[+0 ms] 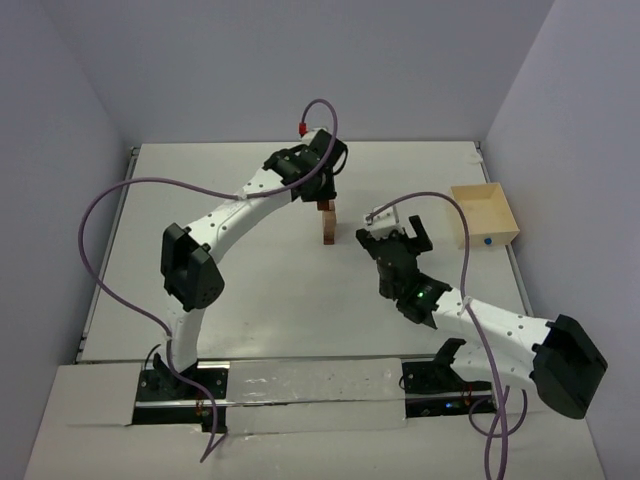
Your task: Build the wood block tower
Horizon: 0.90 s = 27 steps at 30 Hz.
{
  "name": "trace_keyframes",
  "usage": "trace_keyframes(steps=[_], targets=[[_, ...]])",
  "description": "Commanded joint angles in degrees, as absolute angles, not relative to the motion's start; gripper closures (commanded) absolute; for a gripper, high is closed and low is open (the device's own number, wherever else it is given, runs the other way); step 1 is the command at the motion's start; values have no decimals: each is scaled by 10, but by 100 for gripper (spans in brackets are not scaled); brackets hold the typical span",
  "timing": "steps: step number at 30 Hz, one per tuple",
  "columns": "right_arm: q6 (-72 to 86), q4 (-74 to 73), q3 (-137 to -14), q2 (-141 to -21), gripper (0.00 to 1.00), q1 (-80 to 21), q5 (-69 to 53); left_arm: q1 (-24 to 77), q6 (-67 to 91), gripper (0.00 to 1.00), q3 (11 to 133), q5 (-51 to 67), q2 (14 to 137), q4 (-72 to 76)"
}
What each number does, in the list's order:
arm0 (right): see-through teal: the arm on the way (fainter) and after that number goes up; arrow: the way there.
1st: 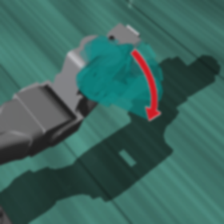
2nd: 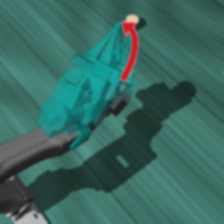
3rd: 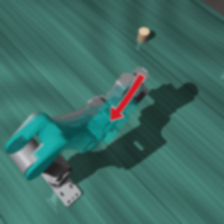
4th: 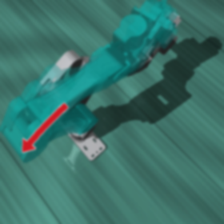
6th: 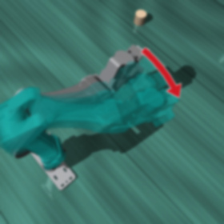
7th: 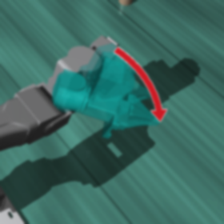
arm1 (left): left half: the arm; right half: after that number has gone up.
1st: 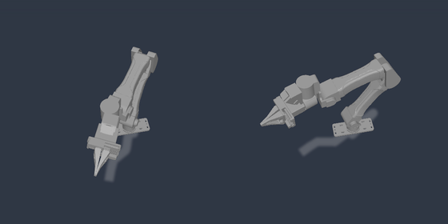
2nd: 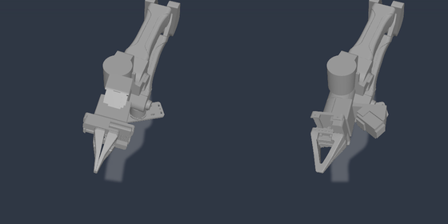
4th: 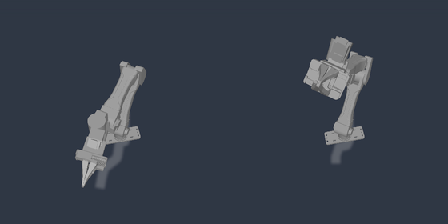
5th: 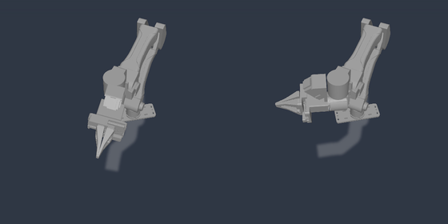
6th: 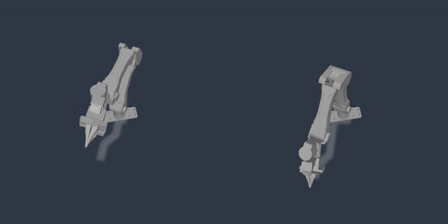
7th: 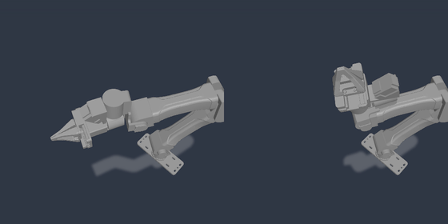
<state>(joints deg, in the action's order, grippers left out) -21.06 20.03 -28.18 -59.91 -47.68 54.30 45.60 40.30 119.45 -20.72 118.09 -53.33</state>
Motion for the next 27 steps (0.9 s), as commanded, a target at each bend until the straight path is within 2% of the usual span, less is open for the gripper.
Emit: trace_keyframes(steps=[1, 18, 27], targets=[[-46, -4, -358, -589, 0, -410, 469, 432, 407, 100, 1213, -200, 1159, -509], [86, -176, -528, -710, 0, -286, 322, 431, 387, 100, 1245, -162, 1220, -507], [94, -189, -539, -717, 0, -267, 308, 433, 387, 100, 1244, -148, 1233, -504]])
